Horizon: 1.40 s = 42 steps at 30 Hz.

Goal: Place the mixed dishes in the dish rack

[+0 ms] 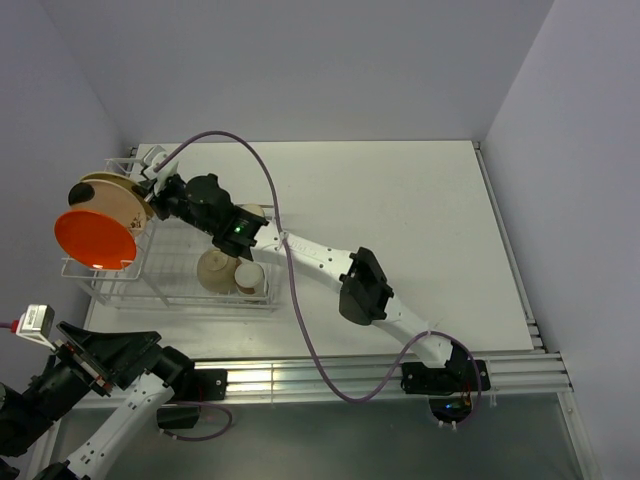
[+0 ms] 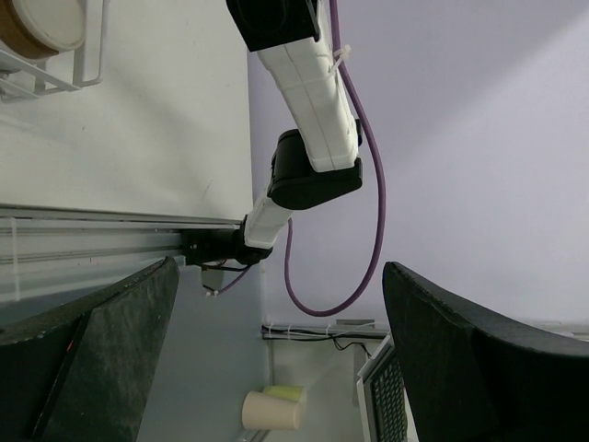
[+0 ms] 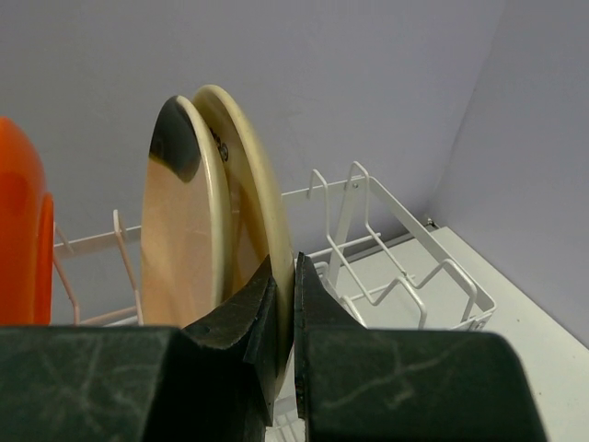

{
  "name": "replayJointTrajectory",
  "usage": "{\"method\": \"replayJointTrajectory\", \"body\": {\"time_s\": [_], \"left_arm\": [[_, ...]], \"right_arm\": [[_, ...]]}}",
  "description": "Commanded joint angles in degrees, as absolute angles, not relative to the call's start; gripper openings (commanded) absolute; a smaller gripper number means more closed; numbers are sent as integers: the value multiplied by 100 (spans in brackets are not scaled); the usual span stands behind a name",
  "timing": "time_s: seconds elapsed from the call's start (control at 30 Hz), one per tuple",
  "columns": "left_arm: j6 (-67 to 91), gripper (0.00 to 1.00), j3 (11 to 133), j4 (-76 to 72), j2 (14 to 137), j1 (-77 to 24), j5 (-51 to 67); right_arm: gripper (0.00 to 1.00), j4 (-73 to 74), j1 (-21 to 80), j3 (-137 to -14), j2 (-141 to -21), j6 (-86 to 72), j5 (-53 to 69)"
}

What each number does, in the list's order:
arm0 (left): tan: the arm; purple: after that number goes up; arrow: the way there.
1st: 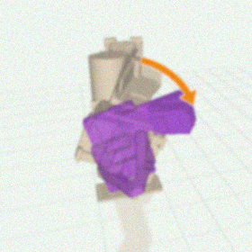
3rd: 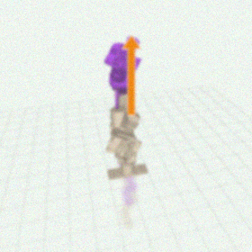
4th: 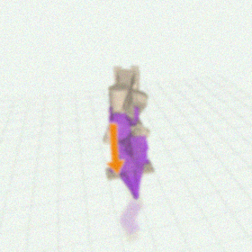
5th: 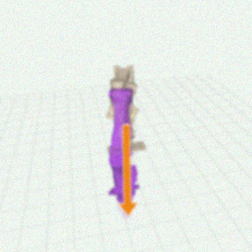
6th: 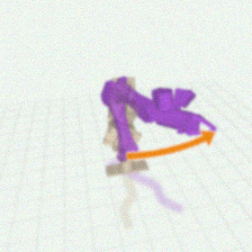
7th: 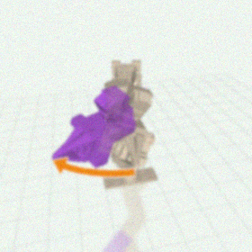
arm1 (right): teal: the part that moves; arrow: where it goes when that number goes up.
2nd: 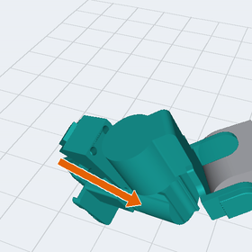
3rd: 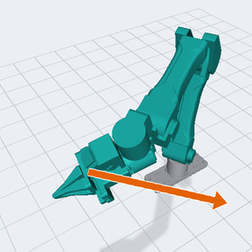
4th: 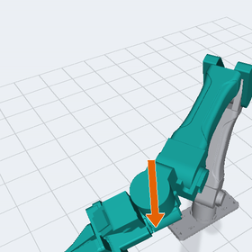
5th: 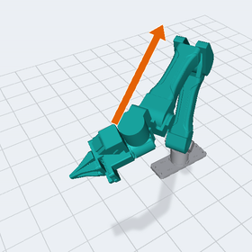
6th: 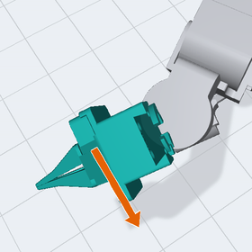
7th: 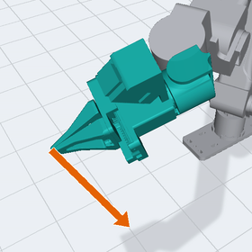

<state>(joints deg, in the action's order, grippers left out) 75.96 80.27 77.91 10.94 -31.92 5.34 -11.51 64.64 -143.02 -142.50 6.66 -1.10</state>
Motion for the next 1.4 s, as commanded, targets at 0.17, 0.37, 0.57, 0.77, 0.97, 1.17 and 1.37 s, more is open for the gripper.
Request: {"method": "replayJointTrajectory", "body": {"time_s": [0.17,0.37,0.57,0.77,0.97,1.17,1.37], "left_arm": [[7646,99,7989,7866,1002,-3208,668],[7664,99,7972,7866,993,-3217,650],[7690,99,7980,7866,984,-3217,598],[7743,99,7928,7822,941,-3243,510],[7831,99,7875,7822,905,-3269,431],[7945,99,7683,7796,888,-3340,343],[7735,99,7287,7375,1133,-3419,553]], "right_arm": [[14,-1512,6513,-14669,-14317,597,-149],[48,-1503,6504,-14651,-14291,598,-202],[59,-1441,6504,-14660,-14186,633,-237],[60,-1354,6443,-14546,-13984,651,-220],[60,-1371,6354,-14379,-13694,624,-193],[66,-1283,6197,-14370,-13387,554,-114],[77,-1046,5951,-14125,-12947,606,-272]]}}
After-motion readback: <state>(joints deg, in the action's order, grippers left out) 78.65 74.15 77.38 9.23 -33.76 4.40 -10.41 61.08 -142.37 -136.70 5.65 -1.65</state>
